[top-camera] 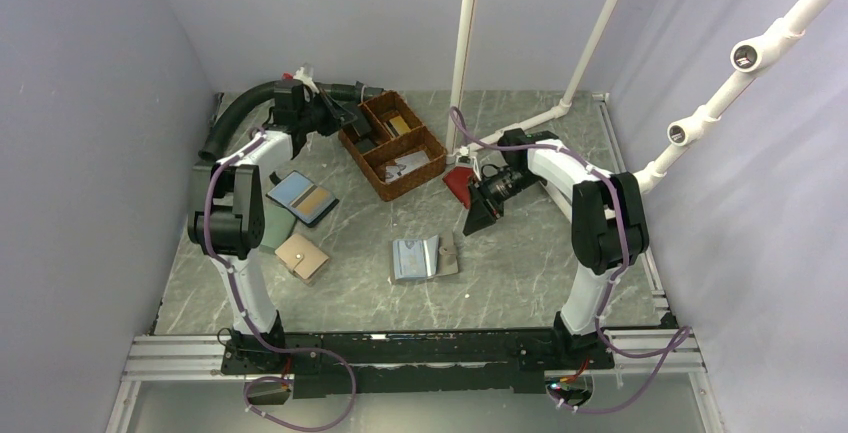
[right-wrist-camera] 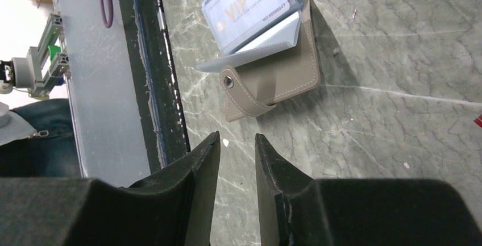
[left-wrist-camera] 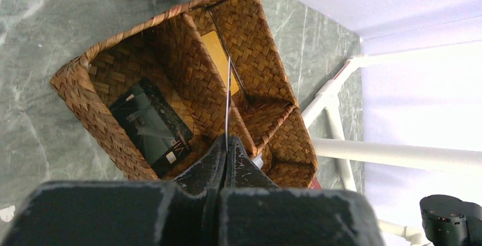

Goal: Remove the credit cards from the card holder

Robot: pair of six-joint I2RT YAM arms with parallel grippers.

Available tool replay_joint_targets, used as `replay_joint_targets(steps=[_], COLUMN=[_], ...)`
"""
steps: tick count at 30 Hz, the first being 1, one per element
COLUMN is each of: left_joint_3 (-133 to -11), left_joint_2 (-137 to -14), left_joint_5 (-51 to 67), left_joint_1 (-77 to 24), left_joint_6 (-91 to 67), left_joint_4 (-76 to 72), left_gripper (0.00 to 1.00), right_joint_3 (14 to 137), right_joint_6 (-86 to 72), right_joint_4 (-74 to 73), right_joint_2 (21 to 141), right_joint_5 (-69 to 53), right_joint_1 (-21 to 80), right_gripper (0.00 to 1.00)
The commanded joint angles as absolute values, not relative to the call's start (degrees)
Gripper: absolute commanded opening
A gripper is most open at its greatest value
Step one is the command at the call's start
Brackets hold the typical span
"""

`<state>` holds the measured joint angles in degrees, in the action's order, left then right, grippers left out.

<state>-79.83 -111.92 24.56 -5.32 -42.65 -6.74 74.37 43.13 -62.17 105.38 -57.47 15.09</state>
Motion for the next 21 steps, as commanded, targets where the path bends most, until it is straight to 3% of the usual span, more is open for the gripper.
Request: replay_joint_targets(steps=[1,21], left_joint_3=[-81.3,-85.9], left_joint_2=[-110.0,-114.5], left_joint_5=[25.4,22.5], left_joint_1=[-5.3,-5.8], left_joint_6=[-40.8,-42.0], left_joint_4=[-10.6,-8.5], left_gripper=[0.00,0.00], right_joint_3=[77.7,84.9], right_joint_6=[45.3,45.8], right_joint_4=[-63.3,-64.2], right_joint_2=[105.2,102.6], right_joint_5=[-57.4,-53.6], right_joint_1=[14.9,14.9], right_gripper=[0.32,0.34])
